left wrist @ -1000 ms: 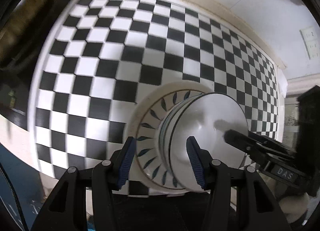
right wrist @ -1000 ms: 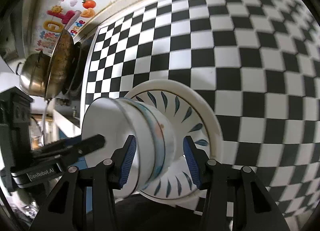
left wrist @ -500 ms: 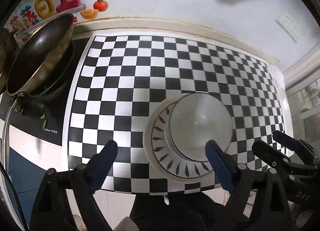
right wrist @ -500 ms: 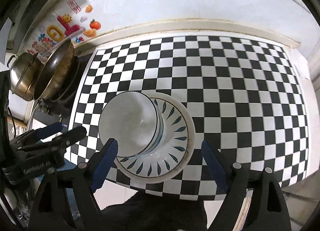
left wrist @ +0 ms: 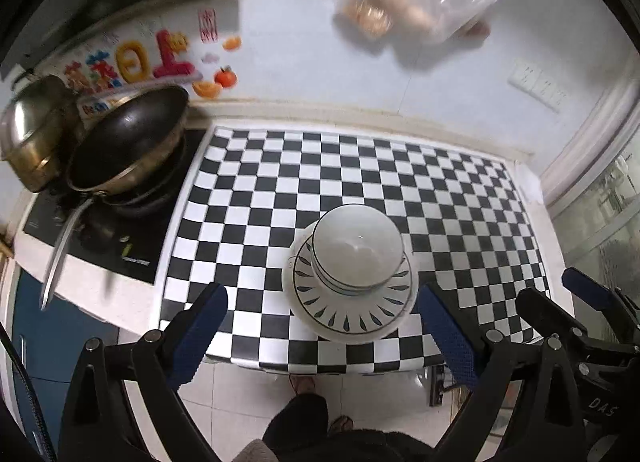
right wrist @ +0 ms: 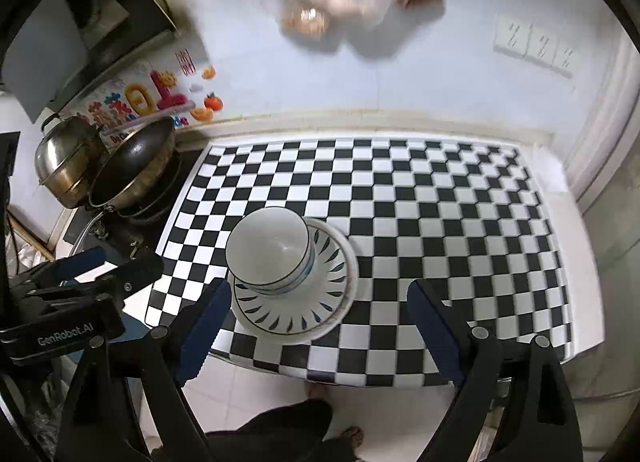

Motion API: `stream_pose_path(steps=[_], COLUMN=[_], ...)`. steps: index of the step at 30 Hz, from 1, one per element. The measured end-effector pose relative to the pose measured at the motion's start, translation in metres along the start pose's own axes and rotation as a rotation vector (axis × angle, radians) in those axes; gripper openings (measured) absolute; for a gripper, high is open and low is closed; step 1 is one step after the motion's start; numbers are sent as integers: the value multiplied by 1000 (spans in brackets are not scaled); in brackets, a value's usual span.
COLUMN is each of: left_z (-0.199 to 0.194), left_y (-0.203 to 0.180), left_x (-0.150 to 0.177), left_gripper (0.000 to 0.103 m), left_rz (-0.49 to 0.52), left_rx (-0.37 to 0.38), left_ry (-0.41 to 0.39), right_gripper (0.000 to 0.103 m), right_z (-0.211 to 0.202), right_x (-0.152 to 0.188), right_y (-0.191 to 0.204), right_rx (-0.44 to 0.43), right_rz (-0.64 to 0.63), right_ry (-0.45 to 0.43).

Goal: Organize plates and bowls

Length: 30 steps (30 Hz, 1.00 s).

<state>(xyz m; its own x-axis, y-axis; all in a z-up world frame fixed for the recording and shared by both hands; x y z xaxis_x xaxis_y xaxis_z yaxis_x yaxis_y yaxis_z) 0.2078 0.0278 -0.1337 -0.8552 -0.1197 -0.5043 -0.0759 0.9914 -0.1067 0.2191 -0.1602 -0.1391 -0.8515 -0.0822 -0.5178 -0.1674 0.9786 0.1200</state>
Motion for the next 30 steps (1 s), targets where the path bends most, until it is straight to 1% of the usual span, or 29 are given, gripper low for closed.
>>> stream_pose_path(steps=[2,6,10,14,19,25,30], left_z=[-23,-60,-90,-119,-144,-167,-176], left_y=[-5,-15,-25,-30,-33,-33,-32], left_x=[12,36,58,79,99,114,119], left_gripper=[98,98,98,98,98,98,98], left_rz=[-1,11,36,42,35,36,35], left_rx=[-7,-21,-41,-55,-48,-62,-71], left_ry=[-35,-71,-99,-140,-156,-193,-213], right_gripper=[92,93,93,94,94,94,95], right_z=[-24,-65,-107,-142,-183,-210,-218], right_x=[10,31,56,79,103,119,125], right_y=[-1,-1,1,3,8,12,11], right_rx=[1,-13,1,6,14,31,51], right_rz=[-7,-11,-21,-21,-29,-34,-26], right_ry=[-34,-76,-123,-161,-206,-235,-242])
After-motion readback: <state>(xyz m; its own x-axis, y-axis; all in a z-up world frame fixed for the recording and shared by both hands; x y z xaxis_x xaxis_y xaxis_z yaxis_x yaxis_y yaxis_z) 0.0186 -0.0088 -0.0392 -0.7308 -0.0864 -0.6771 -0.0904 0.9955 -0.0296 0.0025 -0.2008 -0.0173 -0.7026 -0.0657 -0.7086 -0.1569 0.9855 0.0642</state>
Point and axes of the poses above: each gripper's, at about its wrist camera, not at the fingertips, and z roughly the way its jaws point, y to its left, x to its underside, the point moved 2 cm from there along z, roughly the way its jaws point, and after that the axes turned 1 degree about -z, right-handed, at the moved point
